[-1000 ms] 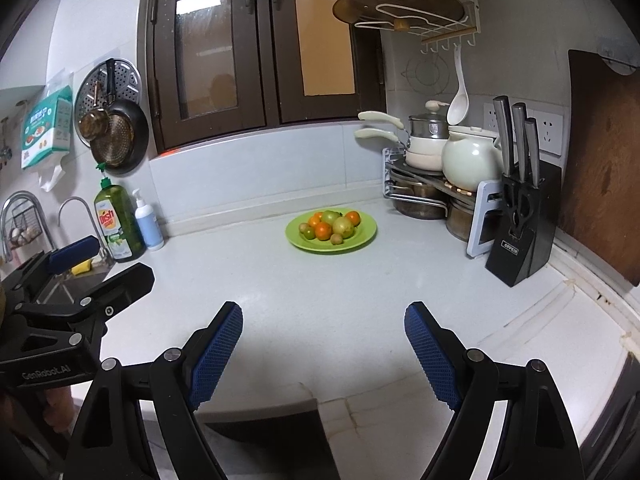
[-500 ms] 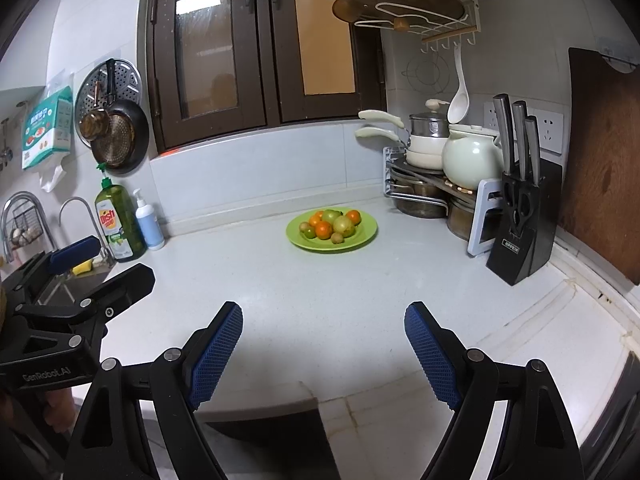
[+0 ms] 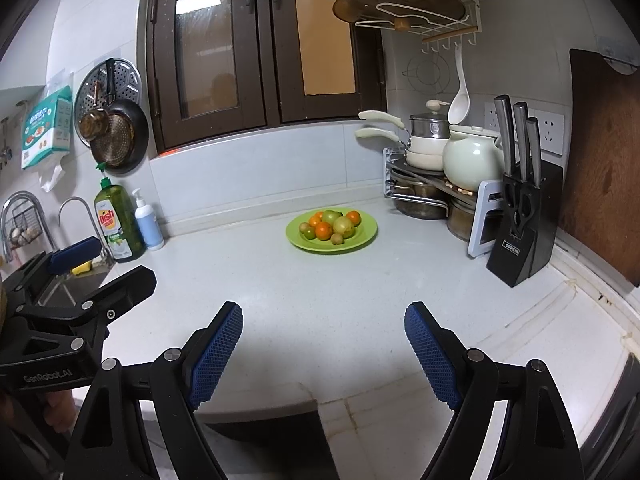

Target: Organize fruits

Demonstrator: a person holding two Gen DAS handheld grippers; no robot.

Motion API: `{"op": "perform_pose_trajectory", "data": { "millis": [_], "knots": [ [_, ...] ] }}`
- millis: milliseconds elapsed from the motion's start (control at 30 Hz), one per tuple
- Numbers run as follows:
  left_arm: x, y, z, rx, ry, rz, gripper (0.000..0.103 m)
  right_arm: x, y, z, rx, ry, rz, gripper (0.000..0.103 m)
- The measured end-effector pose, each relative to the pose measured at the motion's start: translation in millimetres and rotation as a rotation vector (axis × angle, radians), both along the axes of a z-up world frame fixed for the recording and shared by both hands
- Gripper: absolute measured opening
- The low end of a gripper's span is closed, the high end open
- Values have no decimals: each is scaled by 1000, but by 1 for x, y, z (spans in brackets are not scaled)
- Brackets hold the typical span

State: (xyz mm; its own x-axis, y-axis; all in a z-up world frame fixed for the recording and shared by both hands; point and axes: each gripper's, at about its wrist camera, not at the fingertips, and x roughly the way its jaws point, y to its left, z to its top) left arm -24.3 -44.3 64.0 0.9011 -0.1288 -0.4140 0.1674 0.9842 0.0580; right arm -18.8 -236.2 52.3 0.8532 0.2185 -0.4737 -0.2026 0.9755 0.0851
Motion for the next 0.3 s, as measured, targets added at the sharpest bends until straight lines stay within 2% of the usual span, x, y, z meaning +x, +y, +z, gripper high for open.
{"op": "perform_pose_trajectory", "data": {
  "millis": [300],
  "knots": [
    [1, 0, 0, 0, 1, 0, 103, 5, -1, 0, -3, 7, 5, 84]
  ]
}}
